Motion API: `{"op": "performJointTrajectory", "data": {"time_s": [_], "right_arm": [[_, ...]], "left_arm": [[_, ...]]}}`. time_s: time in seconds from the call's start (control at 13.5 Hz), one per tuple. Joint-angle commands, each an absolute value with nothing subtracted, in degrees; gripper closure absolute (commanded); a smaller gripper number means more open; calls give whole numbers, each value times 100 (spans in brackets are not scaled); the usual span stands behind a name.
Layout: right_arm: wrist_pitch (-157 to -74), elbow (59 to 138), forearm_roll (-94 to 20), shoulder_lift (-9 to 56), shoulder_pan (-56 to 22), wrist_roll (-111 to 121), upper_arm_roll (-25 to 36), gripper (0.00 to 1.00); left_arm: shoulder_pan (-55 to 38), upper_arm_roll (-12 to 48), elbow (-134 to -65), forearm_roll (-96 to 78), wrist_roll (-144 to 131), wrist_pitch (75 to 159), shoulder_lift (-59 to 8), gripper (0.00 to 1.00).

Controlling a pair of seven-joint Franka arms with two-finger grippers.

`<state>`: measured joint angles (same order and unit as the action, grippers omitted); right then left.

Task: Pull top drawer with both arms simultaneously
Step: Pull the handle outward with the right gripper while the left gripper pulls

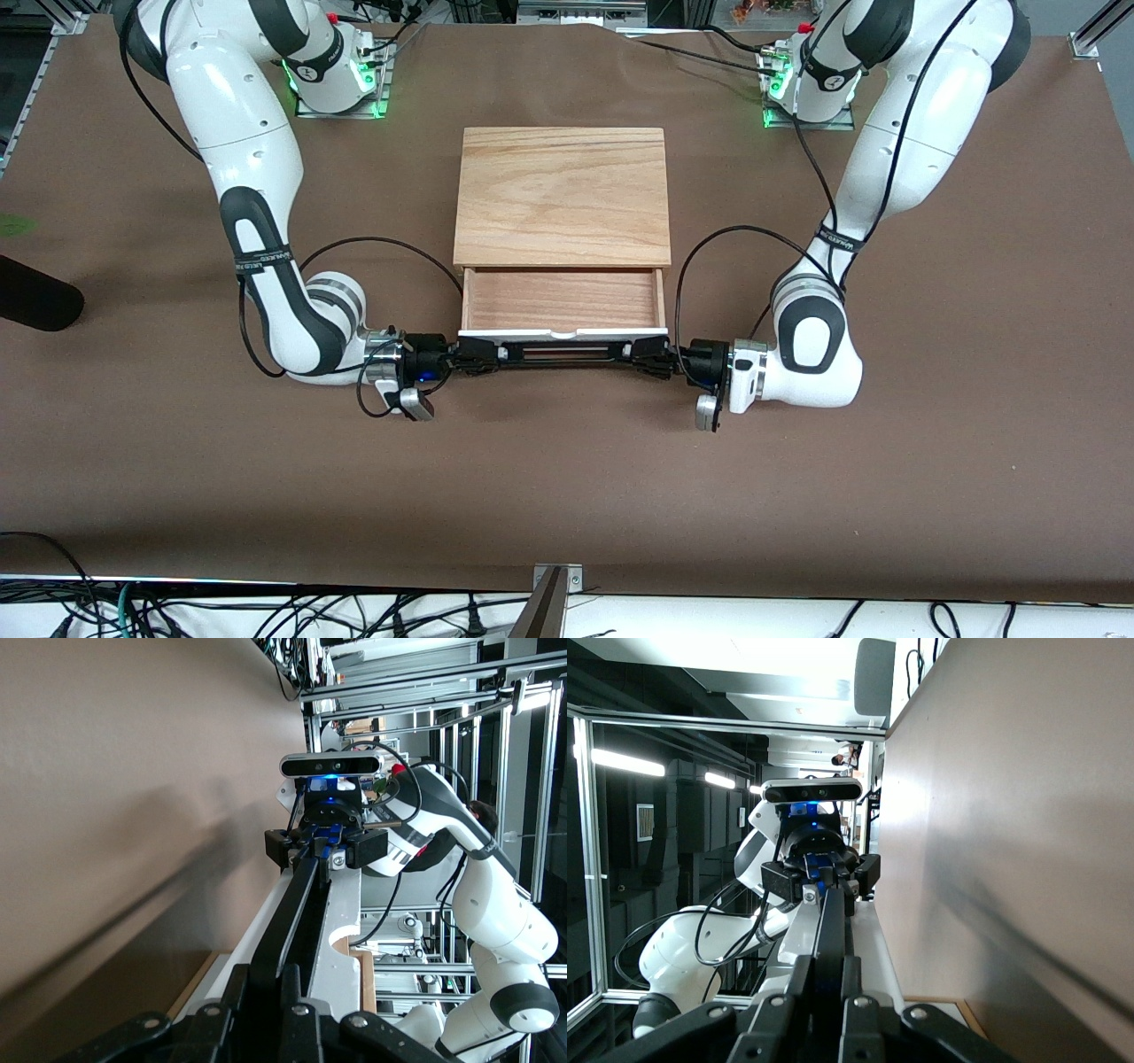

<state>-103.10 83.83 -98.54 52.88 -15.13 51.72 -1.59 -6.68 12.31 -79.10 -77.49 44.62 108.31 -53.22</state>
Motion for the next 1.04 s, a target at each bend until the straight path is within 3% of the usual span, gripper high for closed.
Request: {"op": "performJointTrajectory", "data": {"time_s": [0.0,0.59,0.81,0.96], "right_arm": [[-10415,8051,-10037,5440,-1415,4975,-158,100],[-10626,7849,-10116,5545,-1415,4913,-158,98],[-10617,7849,-10116,5572,-1415,4913,-167,95],[-10626,7849,-10116,5563,-1424,4922,-158,69]], "left_arm": [[-694,1204,-7244,-7471,4273,10995,-5668,89],[-808,1099,-6645,-7462,4140,11214,-6038,88],[-809,1099,-6671,-7462,4140,11232,-6029,77],[-809,1099,-6680,-7462,4140,11232,-6029,67]]}}
